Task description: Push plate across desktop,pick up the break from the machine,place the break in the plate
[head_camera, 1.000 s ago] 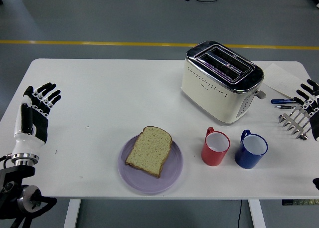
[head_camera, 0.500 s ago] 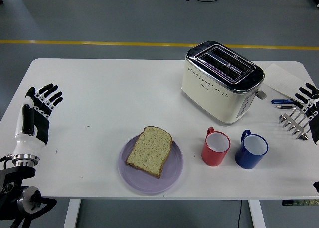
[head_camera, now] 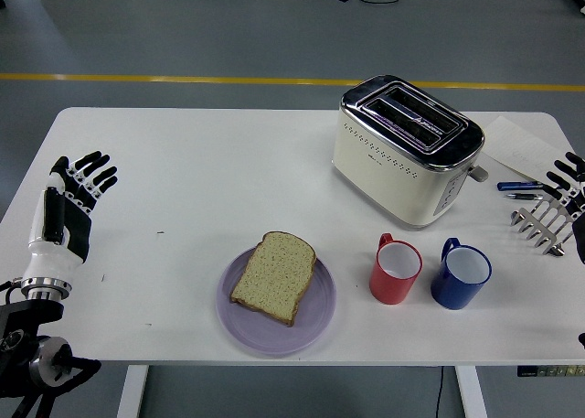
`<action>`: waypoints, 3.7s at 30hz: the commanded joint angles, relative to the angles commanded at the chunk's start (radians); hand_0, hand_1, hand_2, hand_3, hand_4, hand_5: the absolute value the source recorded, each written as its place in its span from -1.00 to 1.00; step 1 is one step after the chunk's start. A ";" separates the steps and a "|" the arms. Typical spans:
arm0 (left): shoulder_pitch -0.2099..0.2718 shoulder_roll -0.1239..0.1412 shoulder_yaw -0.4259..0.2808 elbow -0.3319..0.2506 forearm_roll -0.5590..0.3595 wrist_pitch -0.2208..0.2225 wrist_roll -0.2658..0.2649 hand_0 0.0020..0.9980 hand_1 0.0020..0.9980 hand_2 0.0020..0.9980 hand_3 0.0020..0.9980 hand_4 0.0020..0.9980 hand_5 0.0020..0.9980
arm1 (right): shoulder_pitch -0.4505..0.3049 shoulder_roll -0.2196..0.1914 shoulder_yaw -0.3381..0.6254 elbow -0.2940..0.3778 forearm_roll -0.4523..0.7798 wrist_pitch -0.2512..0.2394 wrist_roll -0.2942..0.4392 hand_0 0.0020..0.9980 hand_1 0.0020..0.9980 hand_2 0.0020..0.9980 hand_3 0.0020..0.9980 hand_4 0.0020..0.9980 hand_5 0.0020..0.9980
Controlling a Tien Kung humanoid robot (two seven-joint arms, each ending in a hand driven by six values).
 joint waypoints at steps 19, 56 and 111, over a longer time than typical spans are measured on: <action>-0.013 -0.008 -0.013 0.008 -0.008 0.028 0.013 0.51 0.48 0.52 0.31 0.07 1.00 | 0.003 -0.005 -0.007 -0.007 0.000 -0.009 0.000 0.53 0.47 0.49 0.49 0.03 0.04; -0.015 -0.007 -0.018 0.016 -0.010 0.033 0.016 0.51 0.47 0.51 0.30 0.05 1.00 | 0.012 -0.026 -0.009 -0.010 0.007 0.002 -0.005 0.53 0.47 0.49 0.50 0.13 -0.07; -0.011 0.018 -0.095 -0.041 0.011 -0.148 0.155 0.53 0.52 0.55 0.35 0.07 1.00 | 0.009 -0.011 -0.001 -0.040 0.019 0.023 -0.024 0.53 0.47 0.49 0.49 0.15 -0.09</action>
